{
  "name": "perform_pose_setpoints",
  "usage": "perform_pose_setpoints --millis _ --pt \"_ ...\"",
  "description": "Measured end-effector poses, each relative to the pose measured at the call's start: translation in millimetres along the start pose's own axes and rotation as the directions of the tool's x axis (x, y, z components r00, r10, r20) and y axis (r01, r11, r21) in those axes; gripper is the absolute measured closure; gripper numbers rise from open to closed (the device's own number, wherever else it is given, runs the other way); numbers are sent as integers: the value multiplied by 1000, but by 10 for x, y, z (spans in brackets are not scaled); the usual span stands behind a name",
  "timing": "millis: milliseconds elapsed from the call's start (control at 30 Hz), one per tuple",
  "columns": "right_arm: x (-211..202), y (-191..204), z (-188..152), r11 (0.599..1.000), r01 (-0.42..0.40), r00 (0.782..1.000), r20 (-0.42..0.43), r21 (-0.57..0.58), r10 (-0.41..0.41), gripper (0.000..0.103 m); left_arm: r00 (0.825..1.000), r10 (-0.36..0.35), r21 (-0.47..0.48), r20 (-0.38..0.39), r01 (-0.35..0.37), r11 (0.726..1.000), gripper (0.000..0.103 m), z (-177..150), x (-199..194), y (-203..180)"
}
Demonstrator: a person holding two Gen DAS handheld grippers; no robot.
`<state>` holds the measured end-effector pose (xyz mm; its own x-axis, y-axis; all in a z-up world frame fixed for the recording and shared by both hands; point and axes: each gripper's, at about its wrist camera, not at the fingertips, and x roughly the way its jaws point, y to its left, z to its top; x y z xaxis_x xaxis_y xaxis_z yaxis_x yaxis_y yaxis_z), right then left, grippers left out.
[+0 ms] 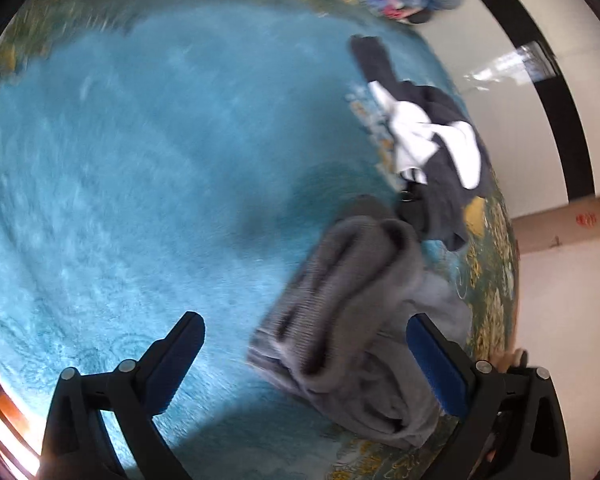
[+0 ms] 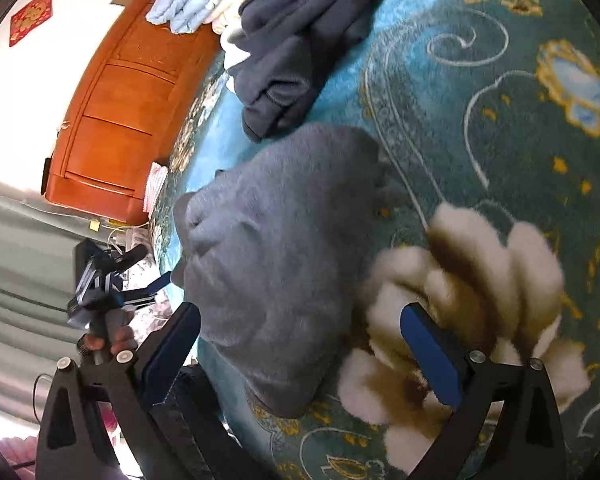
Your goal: Fold clothes
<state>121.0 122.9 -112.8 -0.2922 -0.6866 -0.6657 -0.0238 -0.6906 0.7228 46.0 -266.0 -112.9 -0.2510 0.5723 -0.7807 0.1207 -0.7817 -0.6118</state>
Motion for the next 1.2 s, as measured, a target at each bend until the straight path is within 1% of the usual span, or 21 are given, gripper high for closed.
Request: perform_pose_setpoints --millis 33,67,100,167,267,367,433,467,500,533,567,600,667,767,867,967,1067,1100,1200 --pt "23 -5 0 1000 5 1000 -10 1 -5 3 1000 -6 -5 -10 6 1000 11 12 37 45" --pt "46 -10 0 1000 10 1000 -20 3 -10 3 1000 -12 -10 -21 12 1000 17 24 74 89" --pt "68 -15 2 1000 14 1000 -28 6 -14 3 999 -18 -15 -31 18 1000 19 36 110 134" --pt "100 -25 16 1000 13 999 -38 19 -12 3 998 -42 -19 -46 41 999 19 53 157 184" --pt "122 -33 25 999 18 999 -42 29 -17 3 991 -107 -9 -81 106 994 19 76 223 188" --pt "159 -65 27 998 18 999 -49 54 -15 3 980 -159 11 -115 162 987 19 104 286 146" --pt "172 -94 28 997 11 999 -48 72 -8 4 970 -186 32 -154 193 981 19 131 350 97" --pt "177 -109 32 997 10 999 -47 83 -7 8 967 -183 49 -178 195 980 19 126 401 61" --pt "176 -125 39 996 8 999 -48 92 -4 14 963 -179 66 -202 196 978 19 126 455 29" --pt "178 -137 48 995 6 999 -49 102 -1 18 960 -172 84 -221 194 977 19 129 504 0" --pt "183 -143 59 994 6 999 -49 112 -1 23 958 -162 110 -236 192 975 19 127 537 -32" --pt "178 -156 61 993 4 999 -48 120 1 25 957 -155 129 -247 191 973 19 130 560 -58" --pt "176 -170 64 991 -5 999 -45 132 11 26 952 -158 142 -261 200 969 19 169 579 -81" --pt "199 -169 73 990 -22 998 -48 140 29 33 947 -163 154 -276 211 965 19 222 620 -109" --pt "243 -154 85 989 -33 998 -52 141 41 34 941 -175 168 -288 230 959 21 280 699 -177" --pt "245 -167 89 988 -46 998 -44 145 53 35 937 -193 160 -292 247 956 22 294 670 -158" --pt "237 -203 96 987 -50 998 -33 153 55 37 935 -218 138 -279 264 955 35 321 671 -162" --pt "236 -219 102 986 -52 998 -27 161 57 40 936 -213 139 -280 259 956 36 313 668 -159" --pt "235 -268 120 980 -65 998 -8 188 67 43 938 -206 143 -278 252 957 41 296 643 -160"
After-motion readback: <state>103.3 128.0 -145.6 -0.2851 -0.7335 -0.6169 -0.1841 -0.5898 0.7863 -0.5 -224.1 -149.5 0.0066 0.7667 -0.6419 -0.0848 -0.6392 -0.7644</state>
